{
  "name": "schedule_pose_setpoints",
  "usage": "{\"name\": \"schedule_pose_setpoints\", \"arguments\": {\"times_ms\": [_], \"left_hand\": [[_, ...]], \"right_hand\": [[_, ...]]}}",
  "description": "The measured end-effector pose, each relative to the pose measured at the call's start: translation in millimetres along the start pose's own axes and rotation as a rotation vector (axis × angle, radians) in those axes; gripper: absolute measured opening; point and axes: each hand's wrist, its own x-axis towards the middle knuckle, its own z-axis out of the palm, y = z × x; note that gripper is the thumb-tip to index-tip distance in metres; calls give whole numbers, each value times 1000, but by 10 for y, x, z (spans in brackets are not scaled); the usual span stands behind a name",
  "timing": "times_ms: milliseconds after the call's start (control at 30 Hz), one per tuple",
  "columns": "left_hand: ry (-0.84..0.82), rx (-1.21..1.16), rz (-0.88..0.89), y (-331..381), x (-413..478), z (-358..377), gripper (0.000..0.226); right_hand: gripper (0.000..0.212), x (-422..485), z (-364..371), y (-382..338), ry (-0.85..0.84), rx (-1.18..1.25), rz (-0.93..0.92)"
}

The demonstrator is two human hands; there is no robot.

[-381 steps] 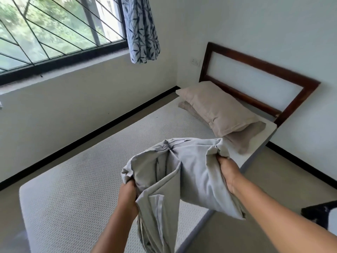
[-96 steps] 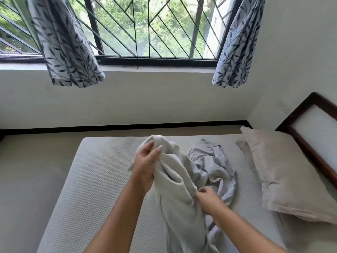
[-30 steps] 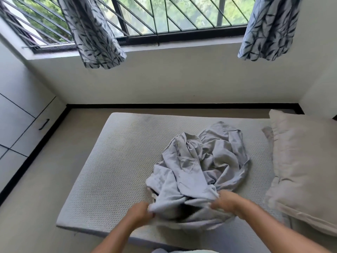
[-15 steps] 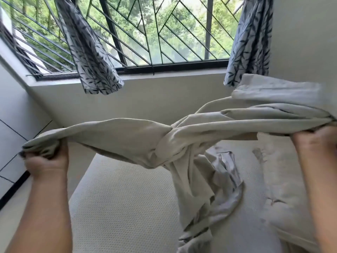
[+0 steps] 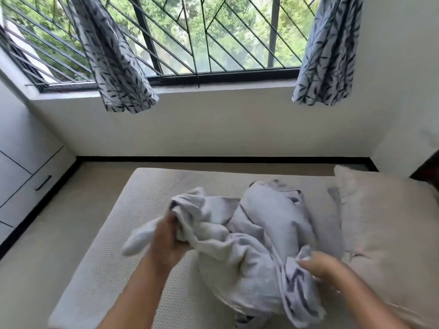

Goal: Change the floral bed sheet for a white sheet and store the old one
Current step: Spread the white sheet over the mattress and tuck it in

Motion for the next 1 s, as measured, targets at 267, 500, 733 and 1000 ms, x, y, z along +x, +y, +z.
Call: {"name": "schedule_pose_setpoints", "arguments": {"times_ms": [267, 500, 733, 1000], "left_hand": [[-584, 866, -437, -1090, -378, 507, 28], [-392, 701, -500, -659, -124, -270, 75], [213, 302, -403, -623, 247, -440, 76], [-79, 333, -215, -199, 150, 214, 31]], "right_hand": [[47, -101, 366, -900, -283, 870, -87], [22, -462, 424, -1233, -134, 875, -389], [22, -1134, 615, -1424, -502, -163, -835], [32, -822, 103, -1137, -458, 109, -533]]}}
